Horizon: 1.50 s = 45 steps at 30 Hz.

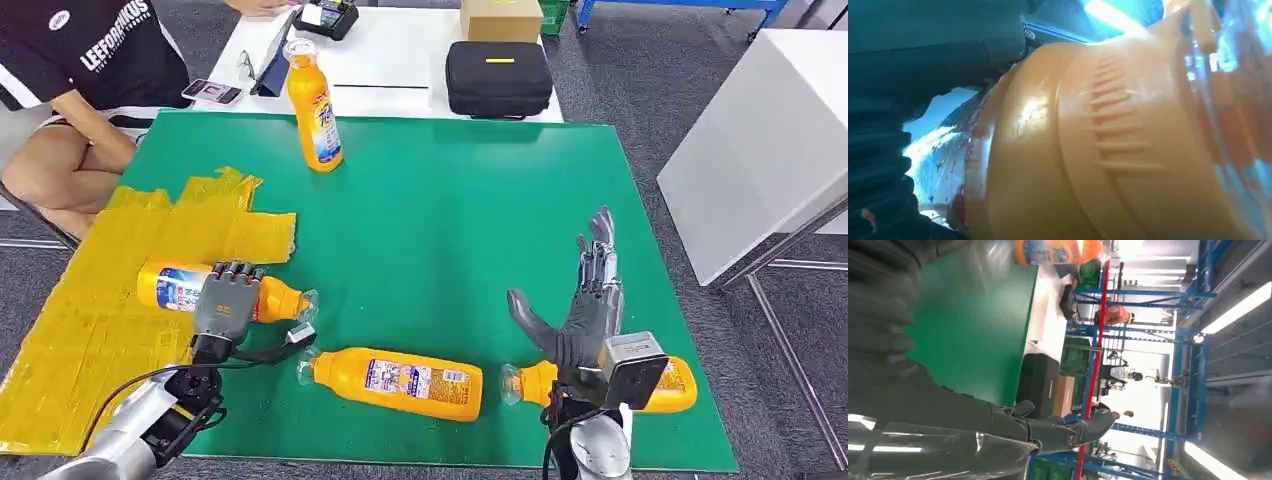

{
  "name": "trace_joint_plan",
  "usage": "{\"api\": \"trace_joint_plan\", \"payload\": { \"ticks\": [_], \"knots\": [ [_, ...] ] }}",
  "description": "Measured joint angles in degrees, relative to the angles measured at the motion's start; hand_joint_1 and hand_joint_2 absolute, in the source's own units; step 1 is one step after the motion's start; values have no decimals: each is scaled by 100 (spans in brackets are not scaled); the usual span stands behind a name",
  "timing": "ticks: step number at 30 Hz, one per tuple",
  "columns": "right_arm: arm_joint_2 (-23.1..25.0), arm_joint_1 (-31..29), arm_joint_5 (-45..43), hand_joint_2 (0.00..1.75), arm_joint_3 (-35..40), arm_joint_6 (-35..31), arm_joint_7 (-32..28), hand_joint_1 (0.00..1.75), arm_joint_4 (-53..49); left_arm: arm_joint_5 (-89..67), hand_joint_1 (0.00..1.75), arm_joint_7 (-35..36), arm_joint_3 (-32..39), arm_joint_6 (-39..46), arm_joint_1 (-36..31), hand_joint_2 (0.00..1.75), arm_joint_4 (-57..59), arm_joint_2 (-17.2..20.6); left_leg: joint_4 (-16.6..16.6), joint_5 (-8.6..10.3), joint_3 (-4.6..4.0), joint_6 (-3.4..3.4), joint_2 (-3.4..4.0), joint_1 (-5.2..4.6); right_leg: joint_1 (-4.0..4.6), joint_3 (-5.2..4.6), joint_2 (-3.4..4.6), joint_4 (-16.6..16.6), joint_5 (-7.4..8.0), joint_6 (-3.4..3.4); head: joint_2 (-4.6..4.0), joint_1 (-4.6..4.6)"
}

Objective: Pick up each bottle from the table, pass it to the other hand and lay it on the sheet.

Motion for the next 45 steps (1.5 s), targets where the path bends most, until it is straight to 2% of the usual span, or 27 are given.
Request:
{"api": "trace_joint_plan", "payload": {
  "ticks": [1, 2, 3, 18, 24, 28, 29, 30, 32, 39, 45],
  "knots": [
    [4, 0, 44, 175, -28, 0, 15, 0, 0, 0, 162, 48, 22, 37, -11, 175, 59, 0, 0, 0, 1, 0, 0, 1, 1, 1, 0, 0, 0, 0, 0, 0],
    [4, 0, 59, 175, -37, 0, 17, 0, 0, 0, 42, 66, 44, 44, -19, 175, 94, 0, 0, 1, 2, 0, 0, 1, 1, 2, 0, 0, 0, 0, 0, 0],
    [6, 0, 72, 175, -52, 0, 17, 0, 0, 0, 0, 72, 57, 46, -32, 175, 122, 0, 0, 1, 3, 0, 0, 1, 1, 3, 0, 0, 0, 0, 0, -2],
    [85, 6, 258, 175, -194, -42, 103, 0, -90, -2, 0, 420, 260, 37, -72, 175, 334, -33, 0, 1, 8, 0, 0, 0, 0, 4, 0, 0, 0, 0, 0, 0],
    [125, 88, 441, 175, -256, 30, 203, 0, -220, -2, 0, 666, 535, -291, -124, 175, 365, -149, 0, 0, 8, 0, 3, 0, 0, 5, 0, 0, 2, 0, 0, 0],
    [140, 136, 1048, 175, -264, 17, 326, 0, -291, 48, 0, 668, 765, -332, -127, 175, 380, -201, 0, 1, 8, -1, 2, 1, 1, 5, 0, 0, 2, -1, 0, 0],
    [140, 138, 1436, 175, -262, -68, 396, 0, -299, 145, 0, 541, 840, -319, -127, 175, 380, -214, 0, 1, 8, 0, 2, 1, 1, 5, 0, 0, 2, -1, 0, -2],
    [133, 147, 2243, 175, -221, -224, 509, 0, -310, 407, 0, 155, 1039, -278, -126, 175, 380, -273, 0, 1, 8, 0, 2, 1, 0, 6, 0, 0, 2, -1, 0, 0],
    [120, 171, 3097, 175, -114, -354, 612, 0, -319, 805, 0, -472, 1415, -247, -126, 175, 378, -370, 0, 1, 8, 0, 2, 0, -1, 6, 0, 0, 1, -1, 0, 0],
    [-37, 223, 4362, 175, 397, -588, 721, 0, -293, 2048, 0, -2402, 2792, -568, -121, 175, 188, -769, 1, 1, 3, 0, -1, -1, -1, 6, -1, 0, 2, 0, 0, 0],
    [-201, 308, 4603, 175, 750, -656, 793, 0, -229, 1950, 0, -2424, 3482, -619, -120, 175, -79, -949, 1, 0, 3, 0, 0, 1, 1, 4, 0, 0, 2, 0, 0, 0]
  ]
}}
